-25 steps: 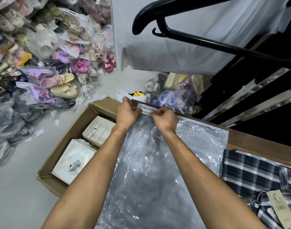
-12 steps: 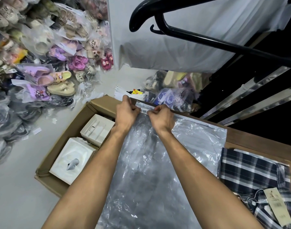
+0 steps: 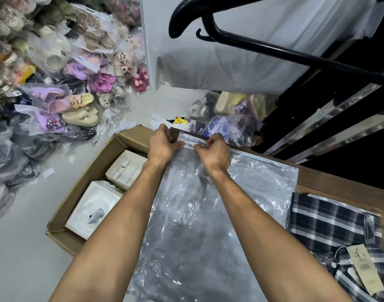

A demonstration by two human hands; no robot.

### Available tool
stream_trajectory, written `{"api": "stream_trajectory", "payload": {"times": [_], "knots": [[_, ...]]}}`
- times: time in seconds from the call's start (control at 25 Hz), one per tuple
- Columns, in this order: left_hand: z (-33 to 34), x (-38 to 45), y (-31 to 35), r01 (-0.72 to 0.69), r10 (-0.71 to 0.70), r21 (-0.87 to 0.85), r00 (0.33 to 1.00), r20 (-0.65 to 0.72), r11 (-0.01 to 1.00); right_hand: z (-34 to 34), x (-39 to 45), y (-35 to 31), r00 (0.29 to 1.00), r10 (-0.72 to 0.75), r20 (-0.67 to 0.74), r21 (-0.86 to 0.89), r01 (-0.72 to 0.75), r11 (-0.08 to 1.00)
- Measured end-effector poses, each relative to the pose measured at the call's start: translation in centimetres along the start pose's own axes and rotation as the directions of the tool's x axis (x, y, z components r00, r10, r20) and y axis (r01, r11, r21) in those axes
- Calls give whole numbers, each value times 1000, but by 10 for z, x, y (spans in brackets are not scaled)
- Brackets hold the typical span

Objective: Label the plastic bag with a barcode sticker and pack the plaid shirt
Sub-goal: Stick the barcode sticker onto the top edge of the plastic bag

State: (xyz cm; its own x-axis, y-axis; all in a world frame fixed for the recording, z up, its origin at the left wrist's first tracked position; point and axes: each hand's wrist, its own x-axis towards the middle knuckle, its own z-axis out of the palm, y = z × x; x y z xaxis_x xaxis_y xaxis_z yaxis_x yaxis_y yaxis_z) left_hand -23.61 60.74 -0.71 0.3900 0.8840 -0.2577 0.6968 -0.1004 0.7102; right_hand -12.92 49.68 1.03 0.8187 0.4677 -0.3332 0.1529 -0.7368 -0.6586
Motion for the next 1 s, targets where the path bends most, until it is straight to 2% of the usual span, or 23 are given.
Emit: {"api": "stream_trajectory", "payload": {"times": [0.2,0.32,0.44,0.68,1.0], "knots": [[-7,9,3,39,-40,22,997,71,999,-7,17,-1,990,48,135,29,-52,998],[-7,9,2,32,-35,30,996,76,999,-7,26,-9,984,-14,175,-15,17,1000],[-6,9,0,49,-51,24,995,81,999,-3,28,-21,982,-75,176,-11,78,997],[-6,14,-1,75,-78,28,990,120,997,2,24,-30,980,-50,191,-151,80,985],[-3,21,-7,119,-119,8,983,142,993,-14,26,-18,982,-80,173,-232,119,965]]}}
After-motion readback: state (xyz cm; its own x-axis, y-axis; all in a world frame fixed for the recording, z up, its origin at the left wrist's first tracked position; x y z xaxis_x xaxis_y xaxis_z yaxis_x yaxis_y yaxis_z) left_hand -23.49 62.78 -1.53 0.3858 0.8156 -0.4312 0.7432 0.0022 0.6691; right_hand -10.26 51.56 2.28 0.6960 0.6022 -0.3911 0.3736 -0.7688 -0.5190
